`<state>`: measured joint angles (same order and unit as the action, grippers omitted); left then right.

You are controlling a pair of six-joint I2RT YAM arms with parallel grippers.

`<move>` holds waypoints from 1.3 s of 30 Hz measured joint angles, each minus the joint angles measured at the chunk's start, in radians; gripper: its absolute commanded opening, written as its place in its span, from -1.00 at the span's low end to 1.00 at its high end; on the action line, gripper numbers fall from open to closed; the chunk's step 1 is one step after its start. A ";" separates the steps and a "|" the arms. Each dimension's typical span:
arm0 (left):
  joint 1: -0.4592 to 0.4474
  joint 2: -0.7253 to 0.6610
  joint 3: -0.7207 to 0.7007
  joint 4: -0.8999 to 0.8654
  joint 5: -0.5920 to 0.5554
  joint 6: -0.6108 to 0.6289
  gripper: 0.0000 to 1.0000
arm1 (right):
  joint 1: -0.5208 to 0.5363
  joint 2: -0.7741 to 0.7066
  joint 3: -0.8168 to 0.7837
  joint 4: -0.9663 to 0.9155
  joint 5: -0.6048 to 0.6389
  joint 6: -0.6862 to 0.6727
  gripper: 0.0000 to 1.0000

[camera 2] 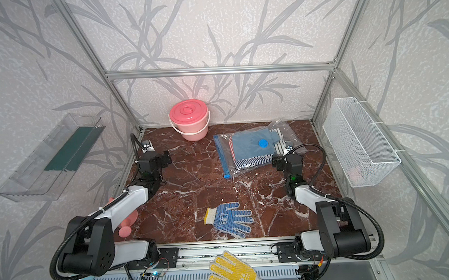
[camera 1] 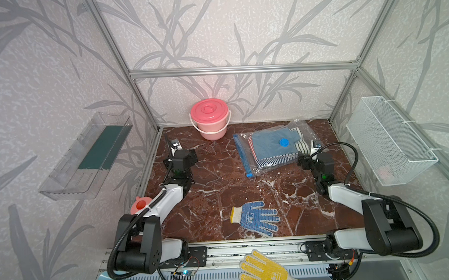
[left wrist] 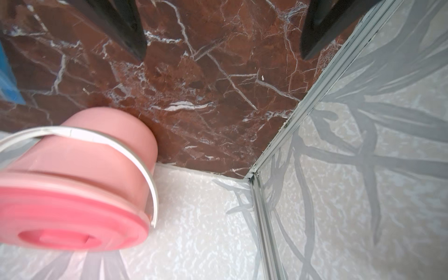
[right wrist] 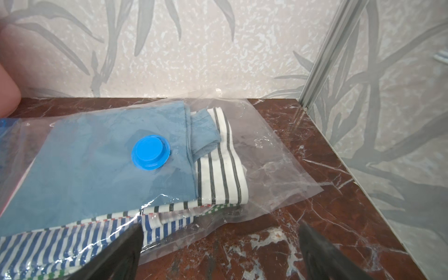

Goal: Take the tank top out of the vacuum bag
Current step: Open the vacuum bag at the center of the board.

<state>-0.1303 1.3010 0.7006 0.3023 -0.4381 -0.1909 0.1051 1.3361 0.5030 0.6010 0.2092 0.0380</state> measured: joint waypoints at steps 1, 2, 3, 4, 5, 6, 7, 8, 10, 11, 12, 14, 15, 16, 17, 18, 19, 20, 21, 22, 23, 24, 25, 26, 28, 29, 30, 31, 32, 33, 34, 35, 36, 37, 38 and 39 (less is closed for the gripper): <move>-0.016 -0.006 0.031 -0.051 -0.013 -0.025 0.98 | 0.000 -0.023 0.015 -0.040 0.001 0.023 0.98; -0.035 -0.008 0.050 -0.092 -0.021 -0.043 0.98 | 0.000 -0.049 0.034 -0.087 0.001 0.047 0.98; -0.054 -0.007 0.070 -0.128 -0.026 -0.057 0.98 | 0.000 -0.068 0.055 -0.126 0.000 0.071 0.98; -0.077 -0.005 0.095 -0.176 -0.028 -0.075 0.97 | 0.000 -0.084 0.085 -0.178 -0.002 0.093 0.98; -0.098 -0.002 0.114 -0.215 -0.025 -0.091 0.96 | 0.000 -0.095 0.124 -0.235 -0.006 0.115 0.98; -0.117 0.003 0.135 -0.254 -0.016 -0.107 0.95 | 0.000 -0.098 0.167 -0.290 -0.009 0.136 0.98; -0.134 0.010 0.158 -0.289 -0.004 -0.125 0.94 | 0.000 -0.098 0.206 -0.335 -0.013 0.156 0.98; -0.154 0.019 0.183 -0.325 0.017 -0.144 0.93 | 0.000 -0.096 0.247 -0.388 -0.019 0.178 0.98; -0.184 0.043 0.229 -0.382 0.060 -0.176 0.93 | 0.000 -0.089 0.303 -0.473 -0.038 0.215 0.98; -0.200 0.060 0.254 -0.409 0.086 -0.192 0.93 | 0.000 -0.082 0.327 -0.513 -0.052 0.230 0.98; -0.211 0.074 0.271 -0.423 0.106 -0.206 0.93 | 0.000 -0.071 0.344 -0.550 -0.065 0.247 0.98; -0.237 0.109 0.306 -0.446 0.151 -0.233 0.92 | 0.000 -0.047 0.365 -0.607 -0.089 0.268 0.98; -0.251 0.128 0.317 -0.454 0.172 -0.243 0.92 | 0.000 -0.026 0.373 -0.644 -0.112 0.282 0.98; -0.262 0.145 0.326 -0.458 0.191 -0.252 0.93 | 0.000 -0.011 0.377 -0.668 -0.122 0.289 0.98; -0.274 0.171 0.338 -0.465 0.214 -0.261 0.92 | 0.000 0.006 0.381 -0.696 -0.133 0.296 0.98; -0.281 0.193 0.348 -0.471 0.234 -0.271 0.93 | 0.000 0.021 0.382 -0.721 -0.148 0.304 0.98; -0.288 0.217 0.360 -0.475 0.259 -0.282 0.92 | 0.000 0.031 0.382 -0.746 -0.159 0.309 0.98; -0.293 0.240 0.370 -0.475 0.282 -0.290 0.92 | 0.000 0.037 0.383 -0.768 -0.168 0.312 0.98; -0.297 0.257 0.380 -0.479 0.300 -0.299 0.91 | 0.000 0.040 0.384 -0.787 -0.182 0.314 0.98; -0.300 0.282 0.391 -0.478 0.325 -0.308 0.90 | 0.000 0.041 0.386 -0.805 -0.193 0.318 0.98; -0.301 0.303 0.401 -0.477 0.344 -0.317 0.87 | 0.000 0.041 0.391 -0.820 -0.202 0.321 0.98; -0.303 0.321 0.410 -0.477 0.364 -0.324 0.84 | 0.000 0.041 0.397 -0.833 -0.213 0.325 0.98; -0.305 0.336 0.418 -0.475 0.379 -0.329 0.81 | 0.000 0.041 0.404 -0.841 -0.219 0.330 0.98; -0.308 0.355 0.428 -0.474 0.399 -0.336 0.71 | 0.000 0.041 0.410 -0.847 -0.226 0.334 0.98; -0.309 0.387 0.449 -0.468 0.433 -0.348 0.59 | 0.000 0.041 0.418 -0.860 -0.241 0.341 0.98; -0.309 0.401 0.459 -0.462 0.451 -0.351 0.55 | 0.000 0.042 0.420 -0.867 -0.252 0.346 0.98; -0.309 0.418 0.471 -0.451 0.470 -0.356 0.50 | -0.001 0.042 0.420 -0.871 -0.262 0.352 0.98; -0.311 0.436 0.483 -0.443 0.489 -0.359 0.40 | -0.002 0.043 0.420 -0.877 -0.277 0.359 0.98; -0.314 0.454 0.500 -0.439 0.507 -0.362 0.32 | -0.002 0.044 0.420 -0.882 -0.286 0.363 0.98; -0.317 0.478 0.519 -0.438 0.524 -0.362 0.23 | -0.002 0.045 0.420 -0.888 -0.304 0.369 0.98; -0.321 0.500 0.539 -0.436 0.542 -0.366 0.22 | -0.002 0.045 0.420 -0.893 -0.321 0.375 0.98; -0.324 0.520 0.557 -0.436 0.557 -0.366 0.20 | -0.002 0.045 0.420 -0.895 -0.331 0.379 0.98; -0.327 0.538 0.573 -0.436 0.570 -0.368 0.18 | -0.002 0.045 0.420 -0.897 -0.347 0.384 0.98; -0.330 0.556 0.590 -0.436 0.581 -0.369 0.17 | -0.002 0.045 0.420 -0.899 -0.359 0.388 0.98; -0.332 0.575 0.605 -0.434 0.592 -0.370 0.15 | -0.002 0.045 0.420 -0.901 -0.369 0.393 0.98; -0.333 0.591 0.619 -0.433 0.600 -0.371 0.10 | -0.002 0.045 0.420 -0.903 -0.379 0.397 0.99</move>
<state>-0.4629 1.8923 1.3197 -0.1303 0.1623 -0.5621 0.1036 1.3811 0.9226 -0.3019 -0.1699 0.4351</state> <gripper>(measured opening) 0.579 0.991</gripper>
